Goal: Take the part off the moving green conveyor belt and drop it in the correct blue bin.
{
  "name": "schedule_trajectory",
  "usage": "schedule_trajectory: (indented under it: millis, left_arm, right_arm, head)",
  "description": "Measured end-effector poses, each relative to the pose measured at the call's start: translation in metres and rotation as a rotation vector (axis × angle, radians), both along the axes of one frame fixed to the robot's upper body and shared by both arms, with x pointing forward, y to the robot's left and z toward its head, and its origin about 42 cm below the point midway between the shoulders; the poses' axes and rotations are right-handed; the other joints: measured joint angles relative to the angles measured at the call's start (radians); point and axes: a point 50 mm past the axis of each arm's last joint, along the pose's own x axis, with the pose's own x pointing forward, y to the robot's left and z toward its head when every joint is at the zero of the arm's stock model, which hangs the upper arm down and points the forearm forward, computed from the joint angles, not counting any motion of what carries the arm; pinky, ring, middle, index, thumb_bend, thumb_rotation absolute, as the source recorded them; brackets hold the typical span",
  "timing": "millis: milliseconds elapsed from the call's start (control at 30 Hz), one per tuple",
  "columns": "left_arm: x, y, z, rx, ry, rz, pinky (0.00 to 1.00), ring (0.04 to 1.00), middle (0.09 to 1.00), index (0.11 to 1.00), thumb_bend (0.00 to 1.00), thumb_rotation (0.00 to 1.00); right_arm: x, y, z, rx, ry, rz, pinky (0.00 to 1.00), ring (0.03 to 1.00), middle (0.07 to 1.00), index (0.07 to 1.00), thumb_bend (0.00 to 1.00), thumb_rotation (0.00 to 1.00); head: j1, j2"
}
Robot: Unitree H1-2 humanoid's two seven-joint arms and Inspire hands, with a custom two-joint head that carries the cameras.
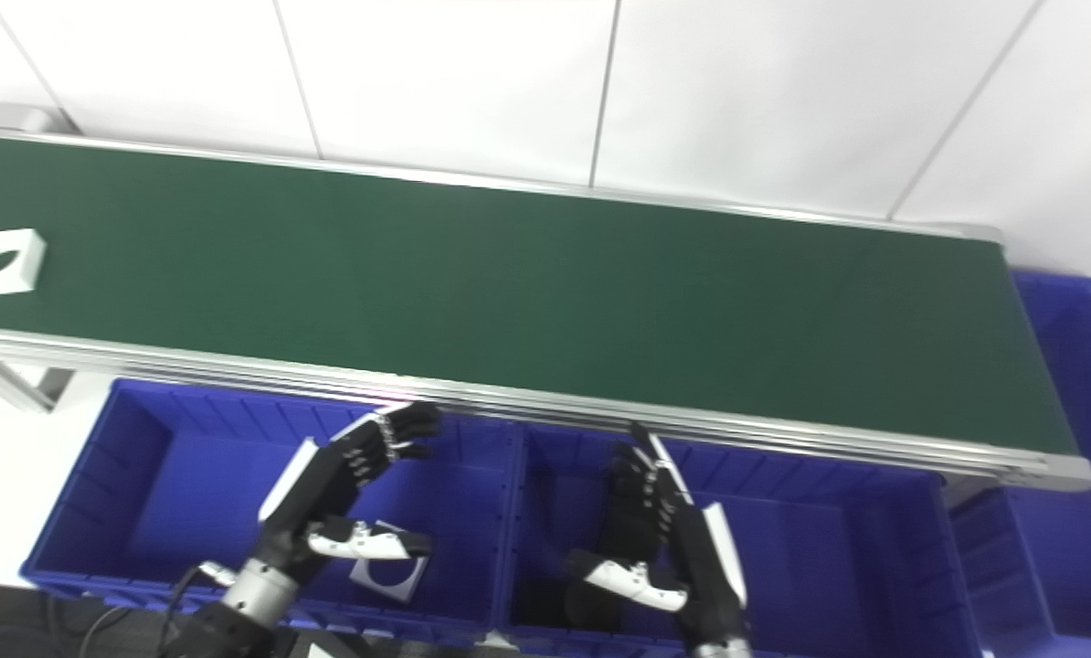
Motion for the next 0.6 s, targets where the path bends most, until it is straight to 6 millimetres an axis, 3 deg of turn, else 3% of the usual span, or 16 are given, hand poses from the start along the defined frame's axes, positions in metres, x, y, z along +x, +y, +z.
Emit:
schedule_trajectory:
  millis: [367,600]
  left_arm:
    - [-0.002,-0.007,-0.009,0.007,0.027,0.001,0.74,0.825,0.837,0.803,0.90,0.25]
    - [0.000,-0.008,-0.015,0.011,0.045,0.007,0.74,0.822,0.836,0.800,0.91,0.24]
  right_arm:
    - [-0.003,-0.003,-0.009,0.000,0.031,0.006,0.85,0.865,0.885,0.956,0.90,0.32]
    - [-0.003,-0.003,-0.015,0.000,0.009,0.014,0.87,0.882,0.897,0.962,0.86,0.27]
  head:
    - [-0.002,-0.060]
    - [0.017,-0.104]
